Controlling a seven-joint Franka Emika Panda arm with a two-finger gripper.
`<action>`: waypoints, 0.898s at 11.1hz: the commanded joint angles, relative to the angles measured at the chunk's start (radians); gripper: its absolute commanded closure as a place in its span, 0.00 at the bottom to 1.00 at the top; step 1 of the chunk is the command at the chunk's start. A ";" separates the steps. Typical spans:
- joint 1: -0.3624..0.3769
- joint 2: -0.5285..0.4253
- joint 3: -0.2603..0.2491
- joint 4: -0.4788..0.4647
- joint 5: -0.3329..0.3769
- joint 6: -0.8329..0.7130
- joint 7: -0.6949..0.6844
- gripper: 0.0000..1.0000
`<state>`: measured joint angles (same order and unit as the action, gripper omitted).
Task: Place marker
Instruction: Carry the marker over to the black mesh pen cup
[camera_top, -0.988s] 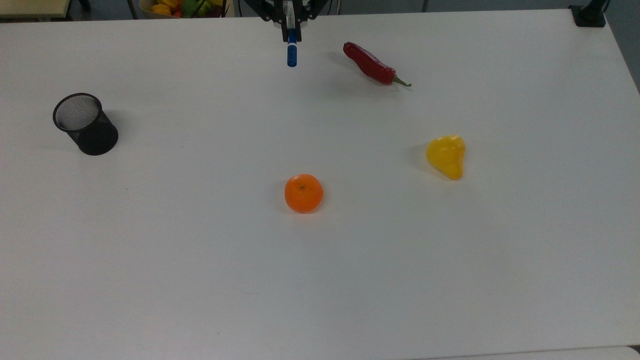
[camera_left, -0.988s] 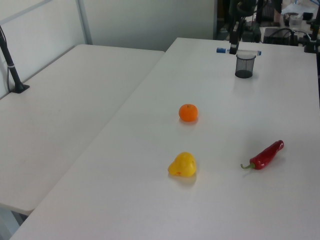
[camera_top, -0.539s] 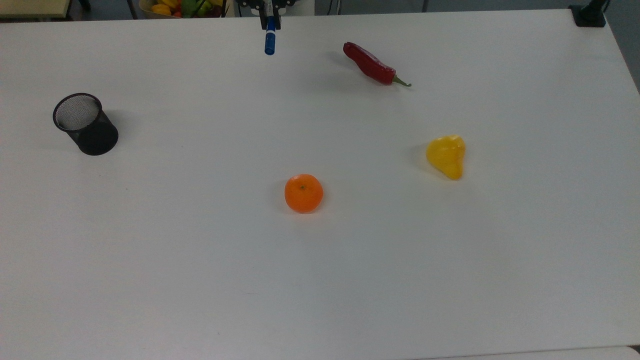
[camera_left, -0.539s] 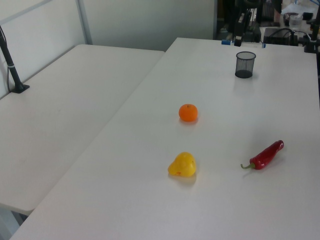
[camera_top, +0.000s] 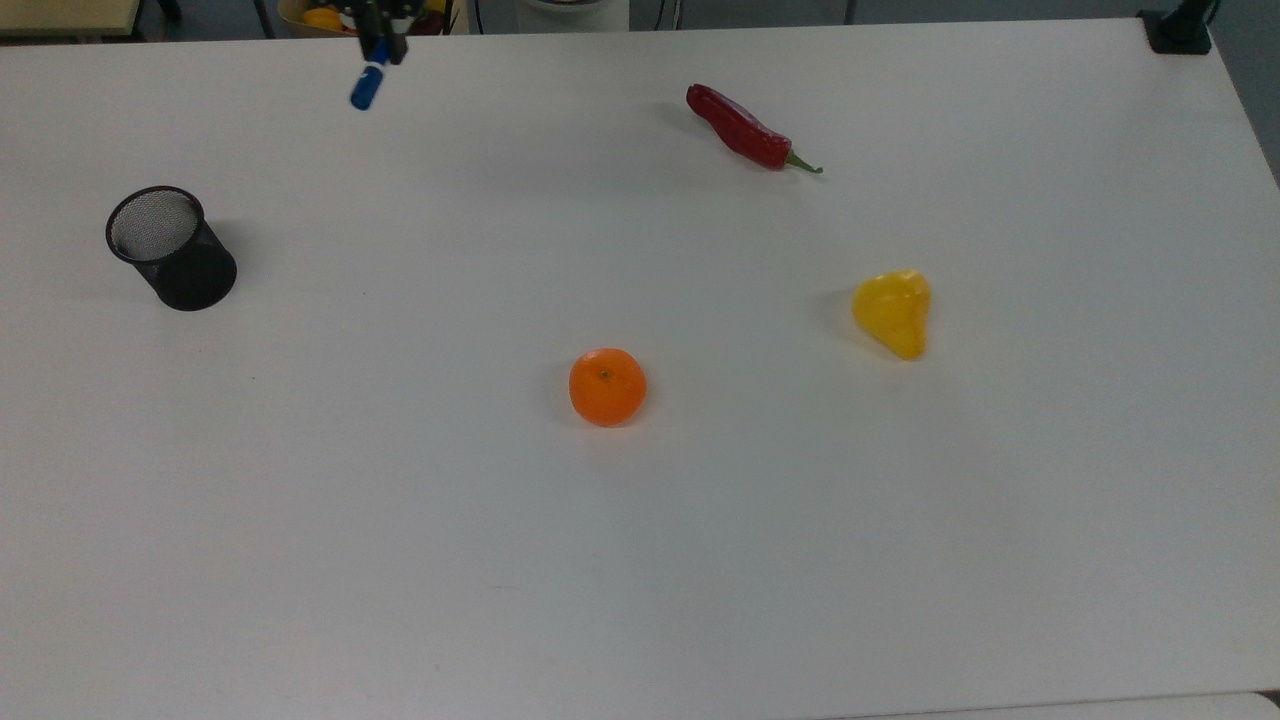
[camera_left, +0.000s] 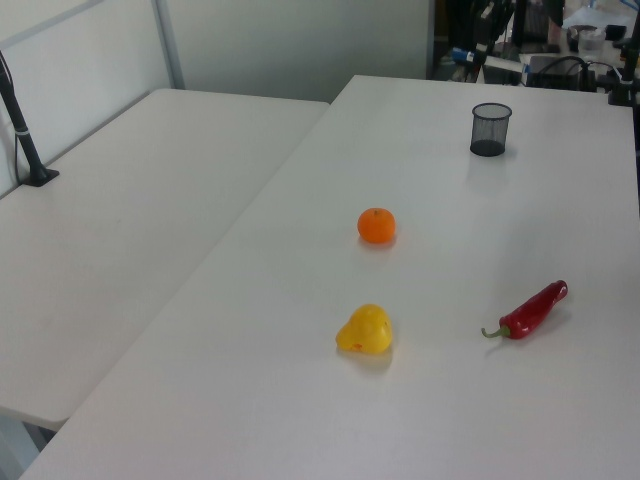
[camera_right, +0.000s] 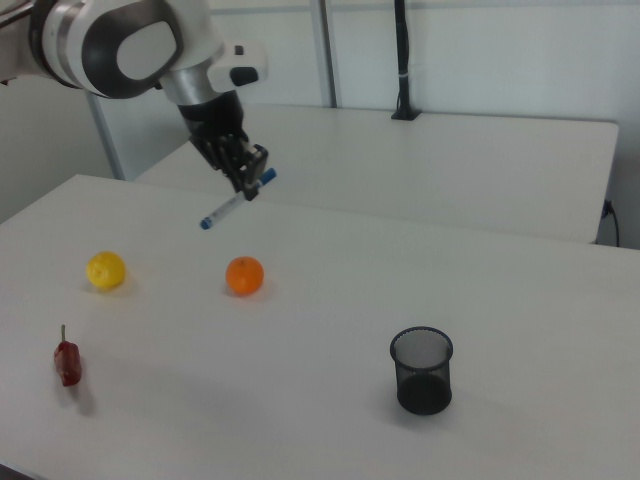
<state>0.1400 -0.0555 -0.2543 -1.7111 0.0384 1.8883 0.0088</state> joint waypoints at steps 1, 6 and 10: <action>-0.023 0.002 -0.097 -0.057 0.006 0.147 -0.090 1.00; -0.100 0.127 -0.183 -0.117 0.005 0.460 -0.144 1.00; -0.169 0.226 -0.183 -0.189 0.003 0.771 -0.156 1.00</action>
<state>-0.0106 0.1456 -0.4341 -1.8528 0.0384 2.5139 -0.1183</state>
